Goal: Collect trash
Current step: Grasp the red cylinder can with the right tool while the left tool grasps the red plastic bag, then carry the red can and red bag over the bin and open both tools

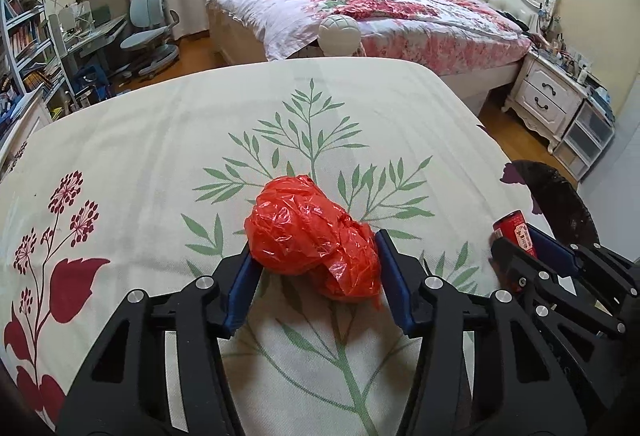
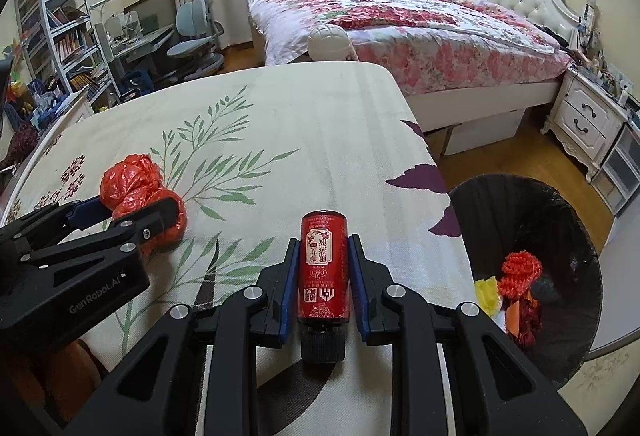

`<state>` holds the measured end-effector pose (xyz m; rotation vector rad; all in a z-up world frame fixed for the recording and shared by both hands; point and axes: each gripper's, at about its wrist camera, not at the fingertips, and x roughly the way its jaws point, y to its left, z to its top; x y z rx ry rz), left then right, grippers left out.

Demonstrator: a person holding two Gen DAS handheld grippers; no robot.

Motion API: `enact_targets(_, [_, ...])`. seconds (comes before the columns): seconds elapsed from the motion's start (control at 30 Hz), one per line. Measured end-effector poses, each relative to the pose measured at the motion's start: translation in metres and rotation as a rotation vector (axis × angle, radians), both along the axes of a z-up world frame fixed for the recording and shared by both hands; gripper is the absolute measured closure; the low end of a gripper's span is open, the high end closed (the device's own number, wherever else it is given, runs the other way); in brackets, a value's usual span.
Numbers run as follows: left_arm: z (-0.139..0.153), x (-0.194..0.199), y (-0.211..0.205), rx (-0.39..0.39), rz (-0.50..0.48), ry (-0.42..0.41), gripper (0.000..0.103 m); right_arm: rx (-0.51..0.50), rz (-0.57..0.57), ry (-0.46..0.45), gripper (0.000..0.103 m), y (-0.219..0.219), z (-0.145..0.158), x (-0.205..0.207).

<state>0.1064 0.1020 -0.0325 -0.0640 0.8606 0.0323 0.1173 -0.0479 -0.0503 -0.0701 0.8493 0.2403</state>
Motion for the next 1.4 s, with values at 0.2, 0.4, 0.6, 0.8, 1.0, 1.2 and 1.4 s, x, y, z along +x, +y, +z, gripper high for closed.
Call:
enact_targets(0.2, [0.005, -0.018, -0.002, -0.004, -0.001, -0.014, 0.049, 0.003, 0.001, -0.012, 0.078, -0.001, 0.005, -0.016])
enact_targets(0.4, [0.010, -0.036, -0.007, -0.003, -0.012, -0.030, 0.049, 0.005, -0.003, -0.022, 0.078, -0.004, 0.009, -0.032])
enact_targets(0.6, [0.014, -0.047, -0.017, 0.002, -0.027, -0.048, 0.049, 0.010, -0.018, -0.030, 0.078, -0.011, 0.011, -0.046])
enact_targets(0.8, [0.020, -0.056, -0.033, 0.011, -0.056, -0.074, 0.049, 0.006, -0.044, -0.052, 0.078, -0.025, 0.019, -0.056])
enact_targets(1.0, [0.026, -0.060, -0.053, 0.012, -0.093, -0.099, 0.049, 0.001, -0.081, -0.074, 0.078, -0.043, 0.026, -0.060])
enact_targets(1.2, [0.029, -0.059, -0.076, 0.016, -0.130, -0.115, 0.049, -0.004, -0.128, -0.097, 0.078, -0.063, 0.032, -0.061])
enact_targets(1.4, [0.029, -0.051, -0.097, 0.020, -0.163, -0.124, 0.049, -0.002, -0.175, -0.115, 0.078, -0.085, 0.036, -0.058])
